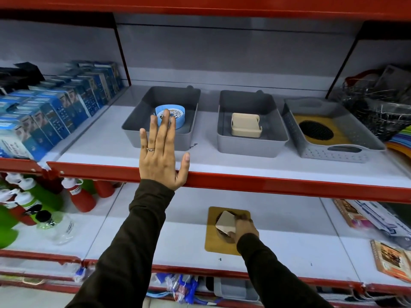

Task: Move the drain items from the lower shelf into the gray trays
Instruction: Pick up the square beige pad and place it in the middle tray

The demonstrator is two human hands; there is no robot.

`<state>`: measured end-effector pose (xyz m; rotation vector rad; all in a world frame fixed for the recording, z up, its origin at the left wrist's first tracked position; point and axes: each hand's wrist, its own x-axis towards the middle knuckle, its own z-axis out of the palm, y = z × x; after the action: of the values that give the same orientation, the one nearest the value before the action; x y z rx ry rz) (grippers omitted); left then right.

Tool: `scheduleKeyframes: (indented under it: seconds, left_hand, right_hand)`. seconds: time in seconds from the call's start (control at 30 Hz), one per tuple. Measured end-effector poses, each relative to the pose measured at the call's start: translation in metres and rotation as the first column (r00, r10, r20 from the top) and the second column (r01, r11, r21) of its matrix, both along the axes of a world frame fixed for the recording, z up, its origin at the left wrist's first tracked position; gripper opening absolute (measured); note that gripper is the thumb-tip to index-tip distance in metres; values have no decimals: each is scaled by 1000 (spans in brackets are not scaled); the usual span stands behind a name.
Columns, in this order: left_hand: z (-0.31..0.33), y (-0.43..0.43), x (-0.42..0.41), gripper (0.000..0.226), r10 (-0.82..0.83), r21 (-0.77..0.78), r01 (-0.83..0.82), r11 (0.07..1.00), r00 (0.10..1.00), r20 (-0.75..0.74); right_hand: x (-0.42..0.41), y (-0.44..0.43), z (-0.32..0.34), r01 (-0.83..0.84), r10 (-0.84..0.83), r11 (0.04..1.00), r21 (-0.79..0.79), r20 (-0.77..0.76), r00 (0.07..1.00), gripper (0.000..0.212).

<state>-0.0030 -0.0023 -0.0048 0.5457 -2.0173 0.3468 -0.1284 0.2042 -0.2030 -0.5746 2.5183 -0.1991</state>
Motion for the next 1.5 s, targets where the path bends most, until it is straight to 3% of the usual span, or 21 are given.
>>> scheduleKeyframes:
  seconds: [0.1,0.27,0.5,0.57,0.63,0.7,0.87,1.0,1.17,1.37,1.5]
  left_hand:
    - [1,1,0,80,12,6,-12,1000,1000,13]
    - [1,3,0,80,20,8,-20,1000,1000,24]
    - [2,3,1,79,21,14,-21,1000,999,41]
    - [3,3,1,80,24,8,-24,1000,999,48]
    - [4,4,2,81,26,10,-26,1000,998,56]
    - [5,3,1,82,32,18,-33,999,998,61]
    - [7,7,4,83,34,48,-39,998,995,93]
    - [8,9,4,82,41,65,-49,997,993,110]
    - [9,10,5,82,46,78,-57,995,990,135]
    - [11,10,5,81,50,113,-70,991,985,167]
    - [10,10,5,81,56,119,-74,990,987,154]
  right_hand:
    - [0,1,-1,-19,19,1000,19,-14,1000,51]
    - [-9,-2,0,-3,2,1000,12,80,997,68]
    - [-10,0,2,-106,104,991,84,33,994,84]
    - [-10,2,3,-36,36,999,11,10,999,72]
    - [-9,6,8,85,-81,983,-164,33,996,46]
    - [-10,8,14,172,-155,936,-307,79,985,30]
    - [8,29,48,313,-169,810,-496,314,934,10]
    - [30,49,104,418,-31,665,-619,537,843,11]
    - [37,70,191,415,169,498,-761,554,815,13]
    - [40,77,265,393,254,230,-890,445,859,17]
    - [43,77,274,390,232,197,-899,429,873,16]
